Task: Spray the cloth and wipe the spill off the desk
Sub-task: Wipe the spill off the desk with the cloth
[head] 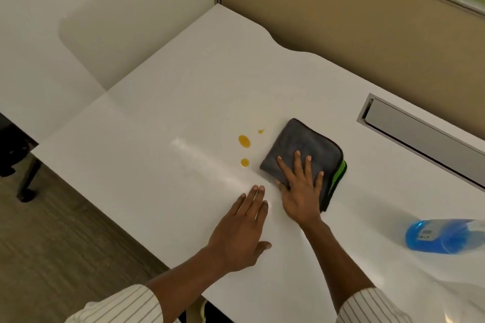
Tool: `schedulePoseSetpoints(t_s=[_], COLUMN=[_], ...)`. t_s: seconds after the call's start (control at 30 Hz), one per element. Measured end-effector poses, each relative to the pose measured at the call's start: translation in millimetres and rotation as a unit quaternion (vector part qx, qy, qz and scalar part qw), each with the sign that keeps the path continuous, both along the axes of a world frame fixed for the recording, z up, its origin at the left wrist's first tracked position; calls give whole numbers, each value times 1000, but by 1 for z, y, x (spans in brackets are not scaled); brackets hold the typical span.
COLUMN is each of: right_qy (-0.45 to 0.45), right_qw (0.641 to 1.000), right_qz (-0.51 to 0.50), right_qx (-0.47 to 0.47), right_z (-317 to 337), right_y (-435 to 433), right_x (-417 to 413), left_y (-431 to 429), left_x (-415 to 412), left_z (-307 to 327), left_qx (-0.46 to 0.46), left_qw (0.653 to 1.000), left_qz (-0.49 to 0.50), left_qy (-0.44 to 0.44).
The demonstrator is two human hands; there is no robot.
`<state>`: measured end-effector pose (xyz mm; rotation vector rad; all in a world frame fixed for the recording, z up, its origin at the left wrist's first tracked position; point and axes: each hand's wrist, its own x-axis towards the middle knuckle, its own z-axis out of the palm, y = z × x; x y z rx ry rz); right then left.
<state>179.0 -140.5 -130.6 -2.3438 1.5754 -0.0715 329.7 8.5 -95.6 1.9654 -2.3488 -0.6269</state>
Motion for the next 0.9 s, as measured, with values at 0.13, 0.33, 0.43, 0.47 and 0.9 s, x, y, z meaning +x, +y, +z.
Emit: schedulePoseSetpoints(t_s=[0.13, 0.33, 0.43, 0.47, 0.9], right_qy=[-6, 6, 17, 22, 11], right_qw=[996, 999, 996, 996, 997], right_qz=[89, -20, -76, -76, -68], right_qx=[6, 25, 41, 48, 31], right_z=[3, 14, 19, 19, 18], right_y=[-34, -81, -58, -47, -57], right_x=[17, 17, 20, 26, 56], left_y=[0, 2, 2, 3, 6], left_x=[-3, 4, 10, 12, 20], left_z=[-3, -12, -11, -11, -13], left_qx=[-10, -36, -46, -44, -69], left_qw=[1000, 999, 999, 999, 997], left_qz=[-6, -15, -17, -18, -23], left_qy=[-25, -27, -11, -5, -17])
